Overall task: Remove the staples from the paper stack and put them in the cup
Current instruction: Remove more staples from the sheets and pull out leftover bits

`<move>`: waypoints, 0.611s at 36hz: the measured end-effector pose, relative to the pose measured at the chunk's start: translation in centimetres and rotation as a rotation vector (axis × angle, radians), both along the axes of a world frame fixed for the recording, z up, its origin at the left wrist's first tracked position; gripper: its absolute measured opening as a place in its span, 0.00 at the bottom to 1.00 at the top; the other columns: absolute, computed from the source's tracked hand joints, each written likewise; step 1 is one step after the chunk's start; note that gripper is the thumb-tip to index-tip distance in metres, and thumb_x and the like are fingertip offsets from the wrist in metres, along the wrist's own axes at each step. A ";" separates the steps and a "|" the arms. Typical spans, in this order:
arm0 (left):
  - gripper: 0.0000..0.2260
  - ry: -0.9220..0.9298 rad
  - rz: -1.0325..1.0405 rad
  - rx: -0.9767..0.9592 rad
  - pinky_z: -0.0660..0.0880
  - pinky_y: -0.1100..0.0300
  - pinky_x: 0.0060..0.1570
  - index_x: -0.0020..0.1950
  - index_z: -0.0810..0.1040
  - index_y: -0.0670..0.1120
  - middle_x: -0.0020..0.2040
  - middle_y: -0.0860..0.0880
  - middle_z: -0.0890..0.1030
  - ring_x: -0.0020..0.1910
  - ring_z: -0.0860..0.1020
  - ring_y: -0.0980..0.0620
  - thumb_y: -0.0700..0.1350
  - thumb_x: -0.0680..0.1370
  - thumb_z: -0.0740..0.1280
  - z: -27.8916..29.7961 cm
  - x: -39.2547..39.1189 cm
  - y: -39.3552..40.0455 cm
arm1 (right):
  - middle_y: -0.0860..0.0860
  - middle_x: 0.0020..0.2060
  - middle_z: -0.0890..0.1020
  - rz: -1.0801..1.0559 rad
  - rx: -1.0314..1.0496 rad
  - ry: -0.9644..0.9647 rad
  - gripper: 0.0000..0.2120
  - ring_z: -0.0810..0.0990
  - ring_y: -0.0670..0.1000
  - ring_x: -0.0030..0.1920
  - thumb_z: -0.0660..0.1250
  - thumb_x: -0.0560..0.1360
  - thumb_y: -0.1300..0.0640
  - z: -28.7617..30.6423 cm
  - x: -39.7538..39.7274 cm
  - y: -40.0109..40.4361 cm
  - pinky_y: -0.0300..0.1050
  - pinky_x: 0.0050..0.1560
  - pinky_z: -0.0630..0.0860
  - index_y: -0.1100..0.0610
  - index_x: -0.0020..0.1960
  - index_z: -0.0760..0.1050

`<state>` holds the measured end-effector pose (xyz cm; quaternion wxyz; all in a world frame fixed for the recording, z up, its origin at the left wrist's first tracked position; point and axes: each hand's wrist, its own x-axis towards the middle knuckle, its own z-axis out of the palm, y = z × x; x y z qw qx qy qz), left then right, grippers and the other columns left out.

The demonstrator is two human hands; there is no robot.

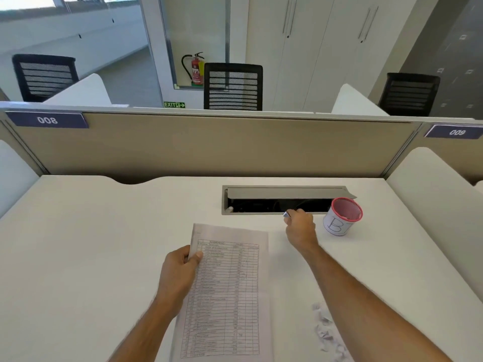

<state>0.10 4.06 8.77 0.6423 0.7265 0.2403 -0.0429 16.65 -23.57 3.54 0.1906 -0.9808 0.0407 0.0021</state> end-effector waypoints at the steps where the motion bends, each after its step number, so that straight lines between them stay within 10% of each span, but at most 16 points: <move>1: 0.08 0.001 0.001 0.007 0.85 0.46 0.48 0.57 0.85 0.44 0.45 0.48 0.90 0.44 0.89 0.47 0.42 0.85 0.65 0.0 0.1 0.0 | 0.58 0.53 0.78 0.030 -0.038 -0.031 0.12 0.73 0.62 0.57 0.57 0.84 0.58 -0.4 0.4 -0.6 0.52 0.50 0.70 0.60 0.58 0.78; 9: 0.08 0.004 0.013 0.025 0.85 0.44 0.51 0.57 0.85 0.45 0.46 0.49 0.90 0.45 0.89 0.47 0.42 0.85 0.65 -0.2 1.0 0.6 | 0.57 0.44 0.83 0.189 -0.175 -0.131 0.11 0.70 0.54 0.43 0.62 0.83 0.59 -2.1 2.9 -2.5 0.46 0.40 0.61 0.59 0.55 0.83; 22: 0.07 -0.001 0.032 0.020 0.85 0.52 0.44 0.55 0.85 0.47 0.45 0.50 0.90 0.43 0.89 0.49 0.43 0.85 0.66 0.0 1.5 0.0 | 0.57 0.51 0.85 0.166 -0.223 -0.073 0.11 0.80 0.58 0.54 0.65 0.80 0.63 -4.2 2.9 -1.2 0.46 0.52 0.75 0.58 0.59 0.82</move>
